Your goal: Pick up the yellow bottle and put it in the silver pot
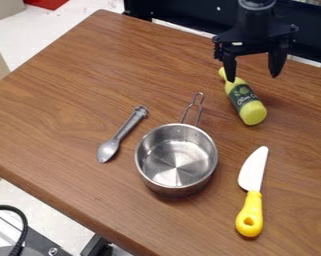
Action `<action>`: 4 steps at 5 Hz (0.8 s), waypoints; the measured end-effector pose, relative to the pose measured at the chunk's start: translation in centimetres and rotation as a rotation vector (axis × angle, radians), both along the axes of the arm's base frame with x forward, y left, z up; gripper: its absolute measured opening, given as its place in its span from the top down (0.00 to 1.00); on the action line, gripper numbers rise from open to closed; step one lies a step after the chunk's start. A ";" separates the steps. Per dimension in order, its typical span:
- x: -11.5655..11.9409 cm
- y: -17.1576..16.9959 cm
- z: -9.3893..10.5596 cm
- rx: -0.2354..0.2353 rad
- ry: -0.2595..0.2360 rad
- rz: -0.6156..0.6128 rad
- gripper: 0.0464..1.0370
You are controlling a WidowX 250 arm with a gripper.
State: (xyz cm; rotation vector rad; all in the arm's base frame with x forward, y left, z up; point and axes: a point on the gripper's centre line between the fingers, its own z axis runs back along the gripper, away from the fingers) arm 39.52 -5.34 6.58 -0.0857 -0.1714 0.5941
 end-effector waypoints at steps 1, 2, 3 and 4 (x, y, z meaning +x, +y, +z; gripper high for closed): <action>-0.1 -0.2 -0.6 0.034 0.008 0.032 0.04; 0.0 0.4 -0.6 0.073 0.001 0.051 0.04; 0.0 0.6 -0.7 0.085 -0.005 0.052 0.04; -0.5 0.3 -2.9 0.105 0.029 0.027 0.04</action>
